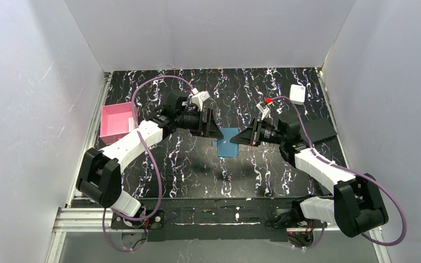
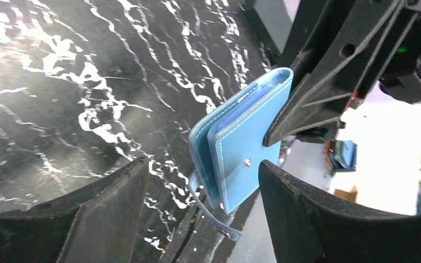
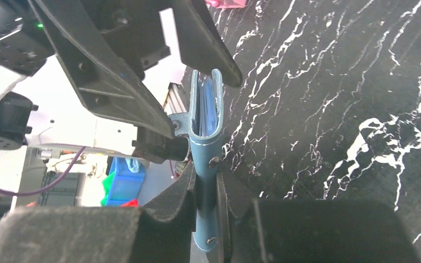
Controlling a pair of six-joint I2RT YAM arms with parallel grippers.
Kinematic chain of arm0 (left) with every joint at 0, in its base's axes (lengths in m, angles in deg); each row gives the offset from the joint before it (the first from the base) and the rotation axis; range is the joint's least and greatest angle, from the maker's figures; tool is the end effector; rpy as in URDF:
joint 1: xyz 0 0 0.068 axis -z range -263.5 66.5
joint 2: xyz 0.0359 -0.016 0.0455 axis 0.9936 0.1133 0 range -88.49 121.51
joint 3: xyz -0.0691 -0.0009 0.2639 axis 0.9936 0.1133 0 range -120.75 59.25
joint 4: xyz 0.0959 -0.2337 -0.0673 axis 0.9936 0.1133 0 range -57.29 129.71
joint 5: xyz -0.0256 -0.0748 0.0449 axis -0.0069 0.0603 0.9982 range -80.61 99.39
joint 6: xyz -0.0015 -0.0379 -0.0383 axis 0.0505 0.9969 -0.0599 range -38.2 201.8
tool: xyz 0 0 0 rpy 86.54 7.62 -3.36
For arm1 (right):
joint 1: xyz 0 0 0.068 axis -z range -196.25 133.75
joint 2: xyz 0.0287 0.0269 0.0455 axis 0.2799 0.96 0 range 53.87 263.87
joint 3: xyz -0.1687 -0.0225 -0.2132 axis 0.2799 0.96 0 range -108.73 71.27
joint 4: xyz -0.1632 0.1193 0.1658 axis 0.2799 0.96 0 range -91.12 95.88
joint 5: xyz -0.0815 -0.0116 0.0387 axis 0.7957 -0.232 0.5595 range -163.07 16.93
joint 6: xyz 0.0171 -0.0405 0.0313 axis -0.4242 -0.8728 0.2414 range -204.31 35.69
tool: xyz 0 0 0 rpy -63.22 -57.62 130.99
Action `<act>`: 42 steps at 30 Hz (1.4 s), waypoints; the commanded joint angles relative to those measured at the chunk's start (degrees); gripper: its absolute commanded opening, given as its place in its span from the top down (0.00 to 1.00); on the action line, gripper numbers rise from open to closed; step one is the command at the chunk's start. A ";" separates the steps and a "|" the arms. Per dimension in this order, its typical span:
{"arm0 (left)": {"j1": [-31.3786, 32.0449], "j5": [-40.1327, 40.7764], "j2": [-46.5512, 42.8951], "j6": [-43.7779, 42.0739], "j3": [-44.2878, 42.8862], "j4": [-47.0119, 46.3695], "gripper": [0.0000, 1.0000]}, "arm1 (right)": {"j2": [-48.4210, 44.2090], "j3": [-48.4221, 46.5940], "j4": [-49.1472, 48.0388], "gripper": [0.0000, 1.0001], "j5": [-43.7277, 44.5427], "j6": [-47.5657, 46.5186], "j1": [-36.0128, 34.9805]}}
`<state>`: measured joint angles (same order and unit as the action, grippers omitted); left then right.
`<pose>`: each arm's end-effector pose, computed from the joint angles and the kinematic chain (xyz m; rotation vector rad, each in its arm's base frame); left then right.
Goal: Put the credit cards into the card holder
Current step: Open the card holder, then turn over the card holder at the center of the board.
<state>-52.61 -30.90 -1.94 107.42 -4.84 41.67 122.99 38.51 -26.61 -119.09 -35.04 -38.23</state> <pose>0.2798 -0.1941 0.2861 0.5571 2.1917 -1.3041 0.2276 0.1195 0.2446 -0.1979 1.9851 1.5559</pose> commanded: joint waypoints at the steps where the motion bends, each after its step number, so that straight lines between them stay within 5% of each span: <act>1: 0.27 -8.80 -2.50 2.45 1.36 -5.06 0.30 | -0.04 -3.34 -2.48 0.99 -4.74 -1.81 0.07; 21: 1.67 -13.77 0.20 -4.46 -2.15 2.81 0.46 | -1.39 -3.47 -10.26 0.99 -13.45 5.13 6.77; 31: 3.04 -6.61 1.70 -10.75 -5.99 12.48 0.93 | -0.96 -3.94 -11.13 0.99 -15.07 5.87 7.01; 35: 3.06 -6.44 0.18 -11.71 -5.44 11.99 1.00 | 0.66 -3.88 -7.46 0.98 -14.53 3.44 7.20; 39: 3.13 -5.32 2.51 -9.40 -5.41 11.67 1.00 | 5.39 -8.26 18.80 0.61 -6.01 -11.91 7.21; 42: 3.13 -5.87 7.17 -7.72 -7.11 13.75 1.00 | 11.79 -10.35 31.64 0.46 2.55 -19.42 7.04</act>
<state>-49.61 -36.56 1.55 98.31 -9.17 52.33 128.82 31.90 -16.33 -127.53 -41.16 -31.31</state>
